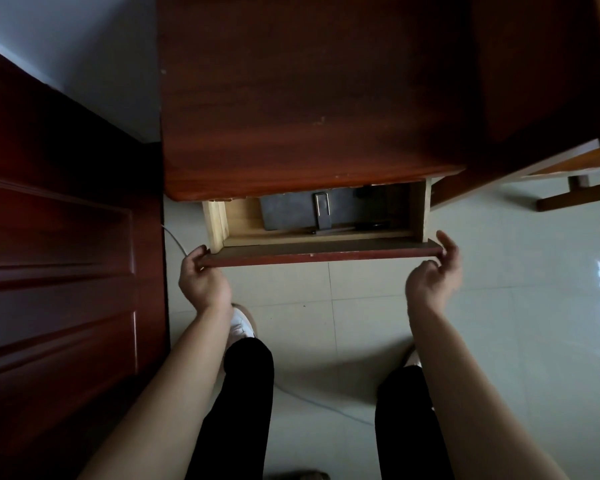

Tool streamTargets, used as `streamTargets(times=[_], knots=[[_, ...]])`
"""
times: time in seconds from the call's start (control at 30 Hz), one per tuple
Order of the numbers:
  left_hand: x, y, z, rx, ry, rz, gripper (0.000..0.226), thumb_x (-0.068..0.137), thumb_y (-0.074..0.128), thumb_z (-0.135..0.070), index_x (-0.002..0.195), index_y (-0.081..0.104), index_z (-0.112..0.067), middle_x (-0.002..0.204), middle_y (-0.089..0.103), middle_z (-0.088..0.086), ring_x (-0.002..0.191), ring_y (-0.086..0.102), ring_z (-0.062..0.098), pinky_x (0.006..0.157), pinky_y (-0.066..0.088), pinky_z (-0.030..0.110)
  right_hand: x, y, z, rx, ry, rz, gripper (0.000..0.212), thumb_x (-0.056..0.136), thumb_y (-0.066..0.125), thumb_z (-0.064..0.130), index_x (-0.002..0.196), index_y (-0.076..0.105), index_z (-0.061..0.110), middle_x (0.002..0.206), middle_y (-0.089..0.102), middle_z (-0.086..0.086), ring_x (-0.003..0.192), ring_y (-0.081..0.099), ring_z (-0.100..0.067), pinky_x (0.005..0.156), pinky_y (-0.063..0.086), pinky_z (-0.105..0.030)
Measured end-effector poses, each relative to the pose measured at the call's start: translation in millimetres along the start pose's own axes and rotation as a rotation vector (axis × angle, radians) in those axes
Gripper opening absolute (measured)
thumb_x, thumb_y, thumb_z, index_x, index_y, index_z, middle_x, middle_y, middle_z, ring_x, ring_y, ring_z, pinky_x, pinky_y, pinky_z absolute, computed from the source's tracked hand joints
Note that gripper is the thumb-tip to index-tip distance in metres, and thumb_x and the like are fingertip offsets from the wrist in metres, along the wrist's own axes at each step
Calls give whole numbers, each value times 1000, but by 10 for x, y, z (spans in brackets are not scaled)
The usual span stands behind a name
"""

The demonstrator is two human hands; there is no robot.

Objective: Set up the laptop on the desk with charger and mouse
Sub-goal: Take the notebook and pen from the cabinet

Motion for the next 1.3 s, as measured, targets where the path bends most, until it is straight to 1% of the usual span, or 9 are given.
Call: streamTargets(times=[0.07, 0.13, 0.27, 0.47, 0.63, 0.77, 0.93, 1.0, 1.3], knots=[[-122, -63, -166, -11, 79, -72, 44, 83, 40, 15, 101, 67, -14, 110, 65, 8, 113, 61, 34, 94, 50, 22, 55, -196, 215, 114, -44, -163, 52, 83, 33, -2, 125, 61, 5, 116, 59, -11, 98, 54, -19, 92, 43, -22], [-333, -102, -435, 26, 272, -72, 38, 82, 42, 11, 110, 63, -4, 115, 62, 17, 112, 59, 30, 91, 46, 22, 32, -306, 496, 61, -167, -241, 47, 79, 36, -1, 113, 67, 8, 107, 58, -4, 93, 54, -12, 85, 37, -9], [-753, 308, -962, 196, 646, 266, 33, 85, 50, 4, 116, 59, 0, 117, 61, 18, 109, 59, 23, 95, 48, 28, -57, 5, 964, -219, -417, 43, 27, 90, 50, 7, 109, 68, 12, 110, 64, -8, 96, 59, -20, 81, 40, -19], [-563, 1015, -739, 594, 167, 611, 68, 95, 56, -26, 153, 22, -16, 142, 48, 5, 117, 51, 16, 93, 38, 31, -51, 773, 904, -716, -204, 456, 49, 95, 54, 24, 139, 42, 7, 133, 51, -17, 122, 51, -35, 101, 43, -46], [-448, 1138, -609, 613, 102, 542, 56, 98, 53, -32, 147, 33, -15, 80, 43, -13, 66, 35, -3, 69, 34, 23, 26, 939, 762, -1129, -188, 480, 54, 94, 55, 40, 134, 47, 5, 131, 56, -16, 122, 54, -36, 98, 43, -44], [-464, 1214, -546, 511, 14, 541, 33, 96, 56, -30, 127, 48, -22, 89, 47, -12, 69, 41, -3, 62, 32, 19, -1, 950, 727, -1131, -263, 436, 58, 91, 56, 46, 131, 47, 5, 128, 57, -15, 119, 55, -35, 97, 40, -41], [-436, 1181, -560, 382, -5, 555, 56, 94, 59, -41, 145, 39, -26, 132, 51, -8, 116, 52, 15, 99, 40, 33, 32, 922, 679, -992, -187, 454, 66, 90, 52, 54, 135, 47, 5, 130, 57, -15, 123, 54, -35, 104, 36, -43], [-395, 1169, -527, 386, -56, 549, 58, 94, 57, -47, 144, 41, -23, 143, 49, 0, 127, 49, 24, 98, 37, 32, 71, 920, 680, -922, -136, 465, 66, 90, 51, 55, 134, 48, 6, 130, 58, -13, 122, 54, -35, 103, 37, -44], [-314, 1194, -530, 367, -84, 542, 65, 94, 48, -61, 145, 42, -20, 148, 45, 0, 135, 42, 22, 96, 30, 32, 115, 907, 651, -877, -108, 423, 90, 90, 43, 70, 148, 31, 2, 146, 49, -18, 135, 46, -37, 109, 34, -44]])
Point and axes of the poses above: each hand's wrist, its own x-axis towards the middle knuckle, its own y-axis out of the palm, z = x × y, the point moved 8 cm from there along x, towards the middle knuckle
